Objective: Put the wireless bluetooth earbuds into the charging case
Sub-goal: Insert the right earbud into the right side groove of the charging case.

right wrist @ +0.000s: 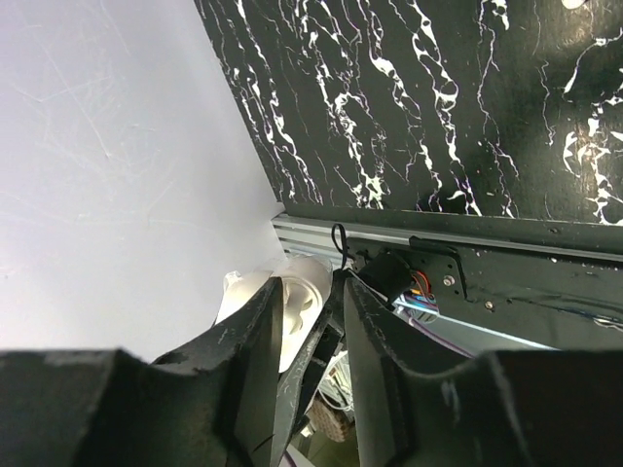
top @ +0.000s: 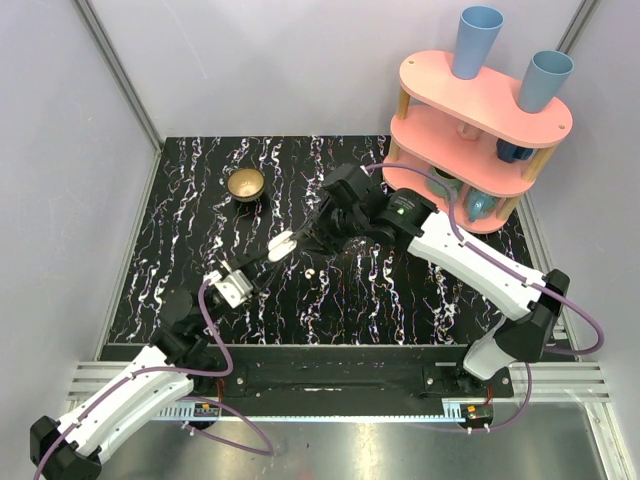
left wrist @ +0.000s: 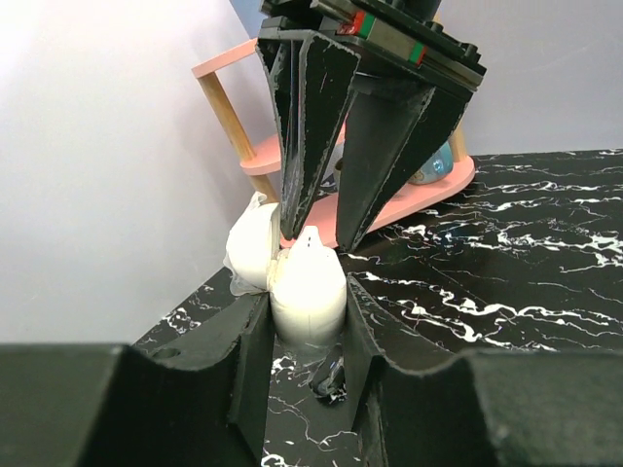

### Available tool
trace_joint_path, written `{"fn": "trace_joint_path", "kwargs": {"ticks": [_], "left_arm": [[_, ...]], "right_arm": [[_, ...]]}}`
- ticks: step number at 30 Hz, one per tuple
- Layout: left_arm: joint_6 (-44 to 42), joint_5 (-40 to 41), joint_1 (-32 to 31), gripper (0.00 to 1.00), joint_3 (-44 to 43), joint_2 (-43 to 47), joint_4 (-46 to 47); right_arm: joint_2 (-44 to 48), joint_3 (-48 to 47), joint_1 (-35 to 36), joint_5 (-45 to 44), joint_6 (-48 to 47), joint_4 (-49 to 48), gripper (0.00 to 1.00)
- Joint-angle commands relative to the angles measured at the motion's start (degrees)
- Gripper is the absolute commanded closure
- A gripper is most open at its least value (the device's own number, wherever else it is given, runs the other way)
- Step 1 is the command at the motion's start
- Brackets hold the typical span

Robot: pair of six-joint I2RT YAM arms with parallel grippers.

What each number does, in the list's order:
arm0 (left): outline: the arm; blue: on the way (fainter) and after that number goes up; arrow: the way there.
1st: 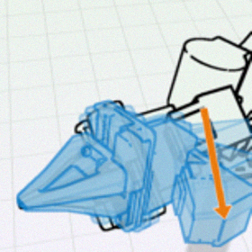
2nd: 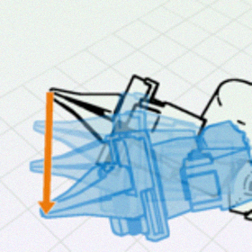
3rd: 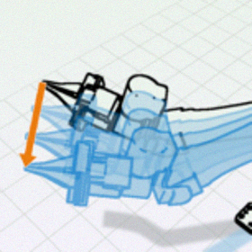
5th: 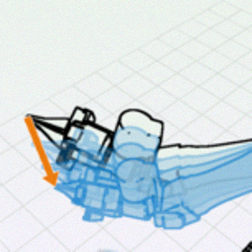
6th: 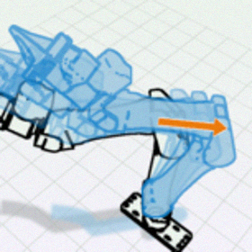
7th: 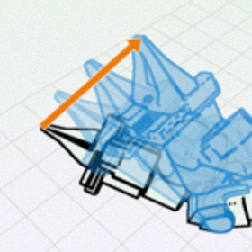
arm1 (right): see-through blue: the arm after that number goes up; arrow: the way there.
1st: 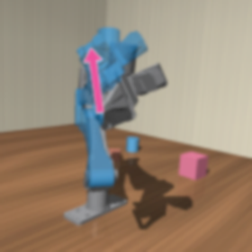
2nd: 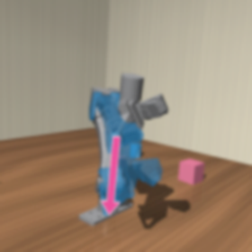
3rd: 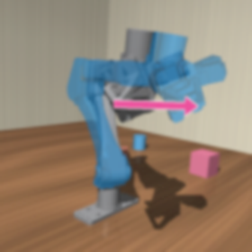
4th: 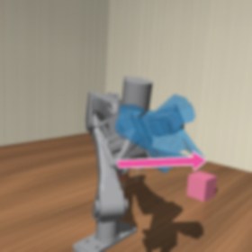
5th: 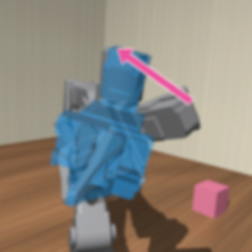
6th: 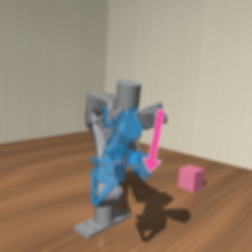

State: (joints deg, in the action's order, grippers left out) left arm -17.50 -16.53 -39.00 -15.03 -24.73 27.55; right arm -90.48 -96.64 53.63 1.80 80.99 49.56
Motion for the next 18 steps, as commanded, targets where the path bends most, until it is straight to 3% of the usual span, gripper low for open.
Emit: {"fn": "trace_joint_path", "kwargs": {"ticks": [1,8,12,18], "left_arm": [[1.94,-1.66,-0.55,1.0,-1.94,0.56,4.7],[3.87,1.68,-0.55,1.0,-1.06,1.7,5.06],[5.28,3.08,-0.63,1.0,-0.53,3.11,5.49],[10.37,4.58,-0.63,1.0,-1.05,4.51,6.47]], "right_arm": [[3.81,0.22,0.43,-3.74,-1.18,-5.08,0.59],[11.27,8.21,0.43,-3.56,-6.81,-17.73,0.53],[16.11,14.71,0.43,-2.78,-9.26,-25.63,0.56],[17.35,17.53,0.43,4.69,-20.86,-32.22,0.78]]}}
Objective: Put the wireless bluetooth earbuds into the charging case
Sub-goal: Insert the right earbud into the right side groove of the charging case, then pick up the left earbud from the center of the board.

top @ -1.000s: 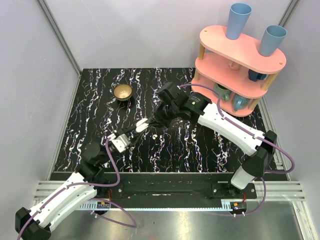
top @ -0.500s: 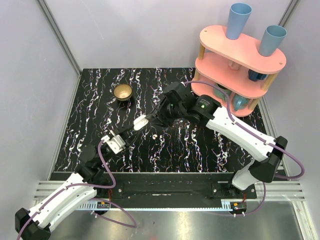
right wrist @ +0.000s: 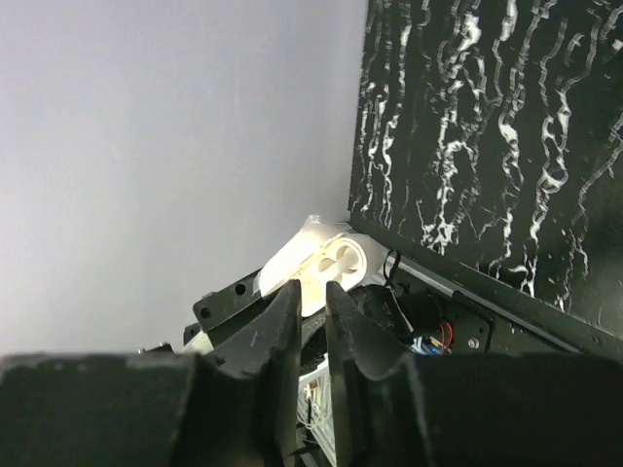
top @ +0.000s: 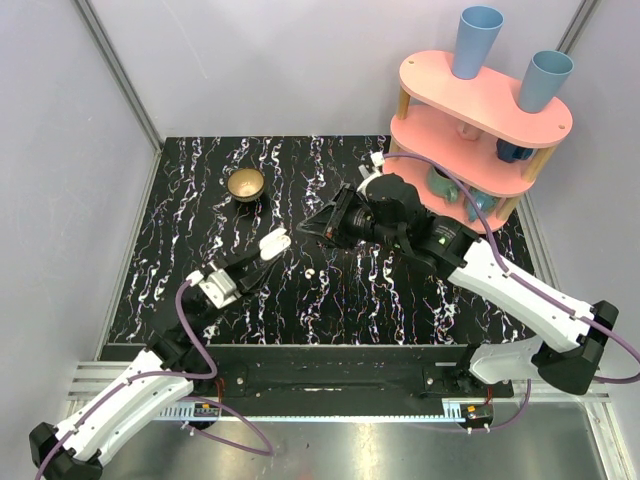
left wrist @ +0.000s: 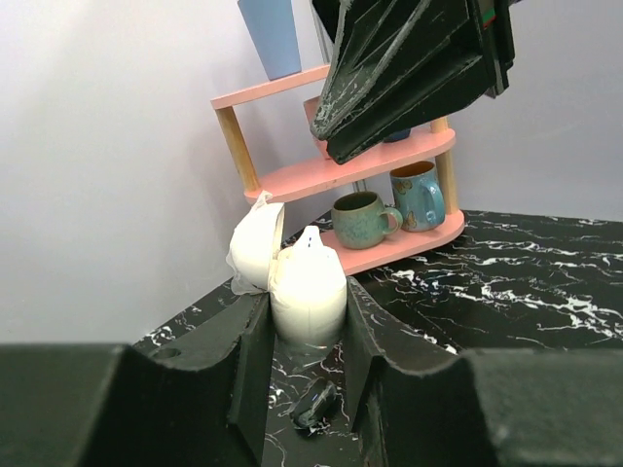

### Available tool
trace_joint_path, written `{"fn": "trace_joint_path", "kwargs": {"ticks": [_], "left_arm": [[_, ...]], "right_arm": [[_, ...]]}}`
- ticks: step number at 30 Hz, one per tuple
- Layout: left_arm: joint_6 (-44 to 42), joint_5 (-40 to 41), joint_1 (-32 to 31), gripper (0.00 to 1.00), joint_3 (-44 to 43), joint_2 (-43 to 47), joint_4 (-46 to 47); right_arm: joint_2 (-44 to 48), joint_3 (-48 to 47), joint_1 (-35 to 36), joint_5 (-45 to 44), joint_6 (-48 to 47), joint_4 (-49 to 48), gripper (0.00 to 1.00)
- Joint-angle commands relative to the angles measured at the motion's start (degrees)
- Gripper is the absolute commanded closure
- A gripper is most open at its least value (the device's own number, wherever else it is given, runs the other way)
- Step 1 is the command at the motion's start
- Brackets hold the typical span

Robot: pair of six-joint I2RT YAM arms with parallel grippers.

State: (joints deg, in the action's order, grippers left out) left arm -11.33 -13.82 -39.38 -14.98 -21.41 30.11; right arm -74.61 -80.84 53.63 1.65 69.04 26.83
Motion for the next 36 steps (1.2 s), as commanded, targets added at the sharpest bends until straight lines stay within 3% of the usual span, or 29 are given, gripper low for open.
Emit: {"fn": "trace_joint_path", "kwargs": {"ticks": [1,3,7,10,15,23,36], "left_arm": [[5.17,1.96,-0.18,1.0,-1.45,1.19,3.47],[5.79,1.61,-0.18,1.0,-2.33,1.28,1.98],[9.47,1.78,-0.18,1.0,-2.6,1.63,2.32],[11.15,2.92,-0.18,1.0,-2.51,2.42,3.29],[11.16,5.29,-0.18,1.0,-3.65,5.06,-0.21],[10.1,6.79,-0.18,1.0,-5.76,10.33,-9.78],[10.98,7.85,-0.18,1.0,-10.15,17.27,-20.88]], "right_arm": [[1.66,2.08,0.43,5.46,-12.83,-10.38,0.8],[2.1,2.0,0.43,6.0,-16.63,-10.66,0.87],[2.98,2.35,0.43,5.91,-20.85,-10.83,0.87],[5.52,4.89,0.51,1.09,-22.89,-10.92,0.73],[9.83,11.04,-1.15,-7.18,-25.09,-10.14,0.67],[4.23,17.29,-12.92,6.94,-25.96,-9.69,0.69],[-18.28,13.25,-13.81,18.03,-37.3,-10.4,0.71]]}}
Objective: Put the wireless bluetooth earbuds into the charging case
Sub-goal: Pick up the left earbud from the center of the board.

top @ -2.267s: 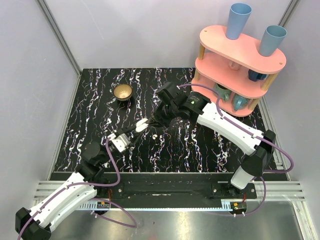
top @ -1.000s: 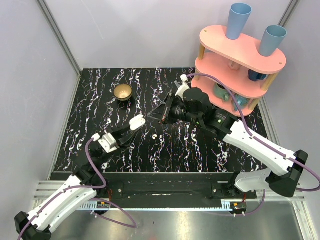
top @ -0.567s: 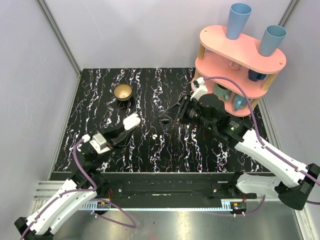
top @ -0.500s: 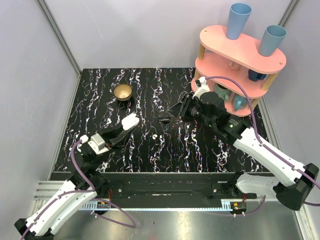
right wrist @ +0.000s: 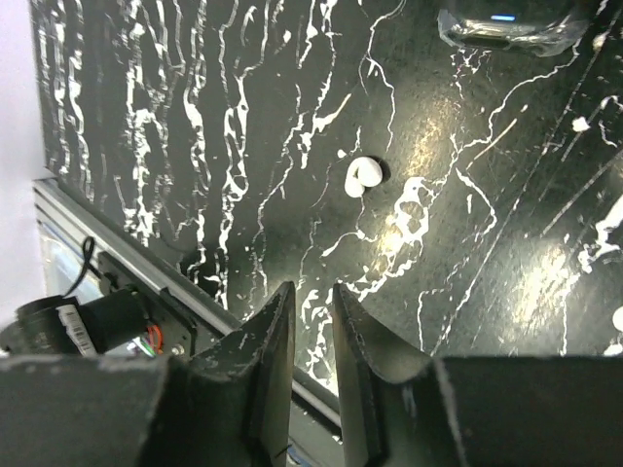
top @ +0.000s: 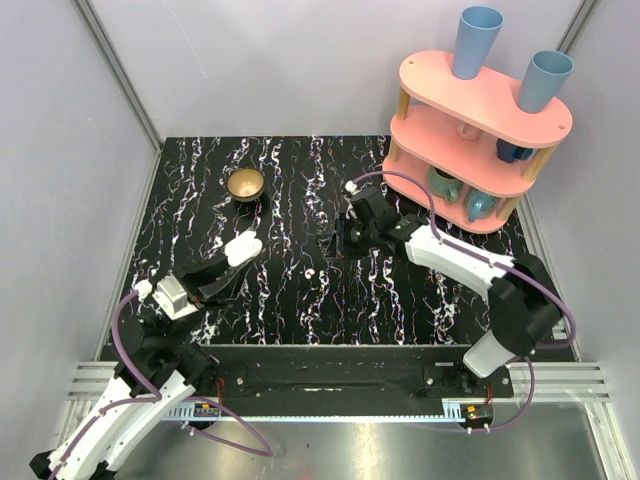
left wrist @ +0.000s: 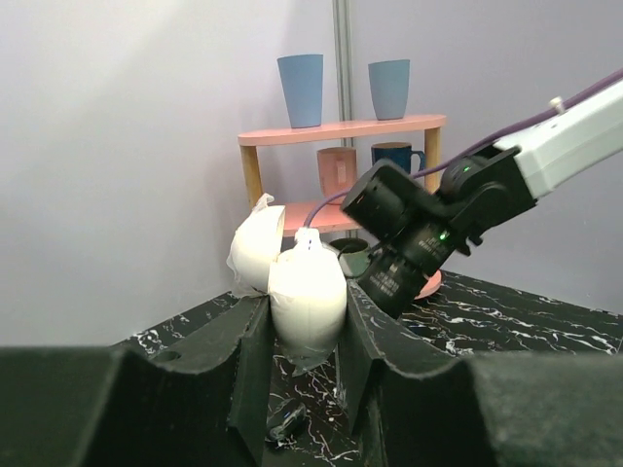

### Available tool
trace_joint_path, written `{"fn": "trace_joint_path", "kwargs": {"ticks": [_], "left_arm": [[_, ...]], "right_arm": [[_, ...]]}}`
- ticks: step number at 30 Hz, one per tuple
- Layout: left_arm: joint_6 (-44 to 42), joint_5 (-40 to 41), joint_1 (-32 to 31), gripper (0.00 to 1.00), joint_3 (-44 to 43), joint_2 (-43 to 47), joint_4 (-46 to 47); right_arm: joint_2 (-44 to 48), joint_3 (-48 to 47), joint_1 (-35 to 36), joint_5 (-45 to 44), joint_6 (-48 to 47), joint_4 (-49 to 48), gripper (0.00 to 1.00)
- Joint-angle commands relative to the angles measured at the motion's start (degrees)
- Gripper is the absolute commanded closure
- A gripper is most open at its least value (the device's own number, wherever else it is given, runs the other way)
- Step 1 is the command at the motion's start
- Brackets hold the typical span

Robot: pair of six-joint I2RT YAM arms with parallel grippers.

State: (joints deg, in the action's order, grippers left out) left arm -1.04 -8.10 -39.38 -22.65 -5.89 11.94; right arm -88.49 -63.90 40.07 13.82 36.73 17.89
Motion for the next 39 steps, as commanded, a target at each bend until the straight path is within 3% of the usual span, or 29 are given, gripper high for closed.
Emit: {"fn": "trace_joint_path", "kwargs": {"ticks": [1,19,29,39], "left_arm": [[0.69,2.38,-0.18,1.0,-2.48,2.28,-3.24],[2.62,3.44,-0.26,1.0,-3.8,4.04,-7.2],[2.97,3.61,-0.18,1.0,-3.89,5.01,-8.6],[3.06,4.05,-0.26,1.0,-3.98,5.19,-9.31]], "right_arm": [[-5.37,-3.95,-0.26,6.04,-5.35,-1.45,0.72],[-25.05,-18.09,-0.17,10.43,-14.67,3.73,0.68],[-31.66,-23.99,-0.08,7.62,-23.8,10.24,0.64],[-34.82,-27.77,-0.09,8.41,-25.66,10.5,0.62]]}}
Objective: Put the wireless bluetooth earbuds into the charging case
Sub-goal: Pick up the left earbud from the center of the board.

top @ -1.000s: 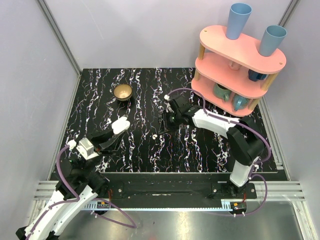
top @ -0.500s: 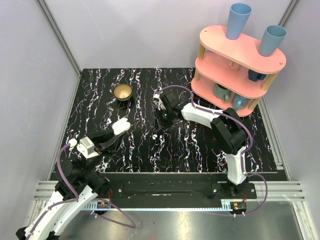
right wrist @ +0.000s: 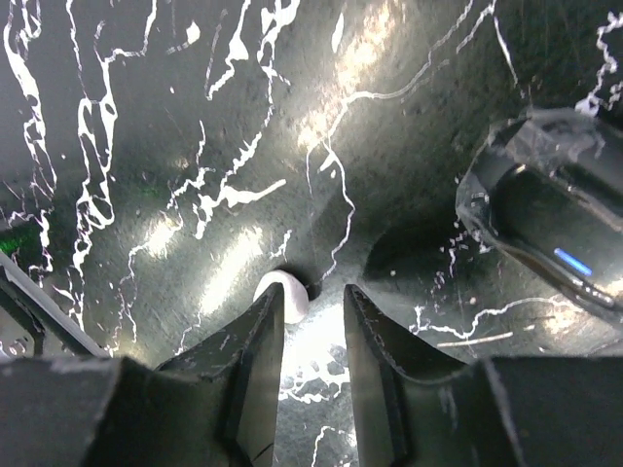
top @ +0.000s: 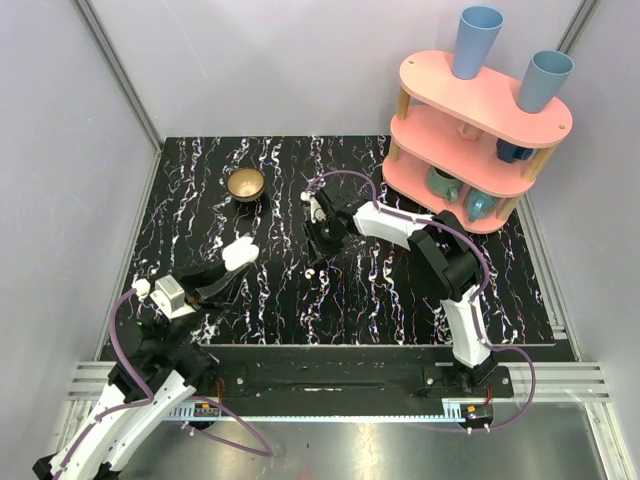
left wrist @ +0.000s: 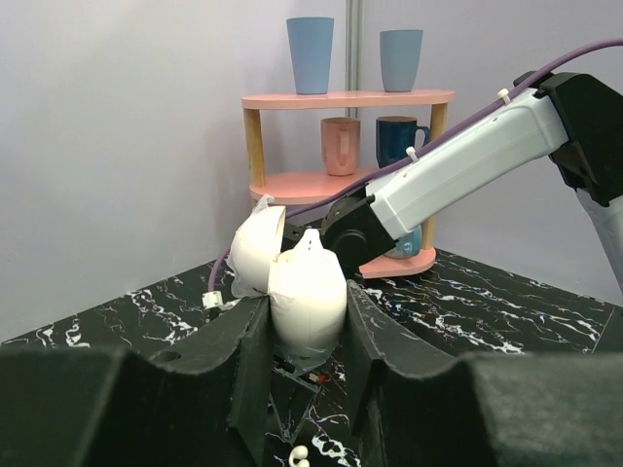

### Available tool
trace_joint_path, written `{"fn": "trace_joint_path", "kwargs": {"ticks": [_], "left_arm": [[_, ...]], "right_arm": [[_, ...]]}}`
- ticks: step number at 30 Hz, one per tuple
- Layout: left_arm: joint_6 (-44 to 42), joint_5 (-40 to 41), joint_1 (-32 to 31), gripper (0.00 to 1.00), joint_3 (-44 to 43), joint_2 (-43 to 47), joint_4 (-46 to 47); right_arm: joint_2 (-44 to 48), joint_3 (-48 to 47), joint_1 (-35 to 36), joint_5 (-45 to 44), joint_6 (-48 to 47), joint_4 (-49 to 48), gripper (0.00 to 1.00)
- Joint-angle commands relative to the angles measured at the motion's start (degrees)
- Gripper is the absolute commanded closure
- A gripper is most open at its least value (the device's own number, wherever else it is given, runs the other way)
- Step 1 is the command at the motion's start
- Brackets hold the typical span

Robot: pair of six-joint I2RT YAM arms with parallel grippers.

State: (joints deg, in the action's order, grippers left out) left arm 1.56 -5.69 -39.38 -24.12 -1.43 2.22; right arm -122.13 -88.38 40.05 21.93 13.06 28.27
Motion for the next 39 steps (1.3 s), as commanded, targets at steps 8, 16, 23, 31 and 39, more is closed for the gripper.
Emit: {"fn": "trace_joint_path", "kwargs": {"ticks": [8,16,23,31,39], "left_arm": [[0.9,2.27,-0.18,1.0,-1.63,1.17,0.07],[1.42,2.0,-0.18,1.0,-1.11,1.17,0.24],[1.69,2.18,-0.18,1.0,-0.93,2.82,-0.11],[1.69,2.35,-0.18,1.0,-0.58,3.01,-0.37],[2.13,2.18,-0.18,1.0,-0.05,3.19,-0.28]], "right_arm": [[-1.98,-1.54,0.38,0.92,-2.07,0.64,0.62],[-2.33,0.93,2.04,-0.05,-3.82,0.47,0.64],[-2.94,0.66,3.1,-1.8,-4.8,0.99,0.64],[-1.63,2.07,3.72,-9.45,-5.85,4.42,0.69],[0.75,5.41,3.98,-10.77,-5.59,4.07,0.7]]}}
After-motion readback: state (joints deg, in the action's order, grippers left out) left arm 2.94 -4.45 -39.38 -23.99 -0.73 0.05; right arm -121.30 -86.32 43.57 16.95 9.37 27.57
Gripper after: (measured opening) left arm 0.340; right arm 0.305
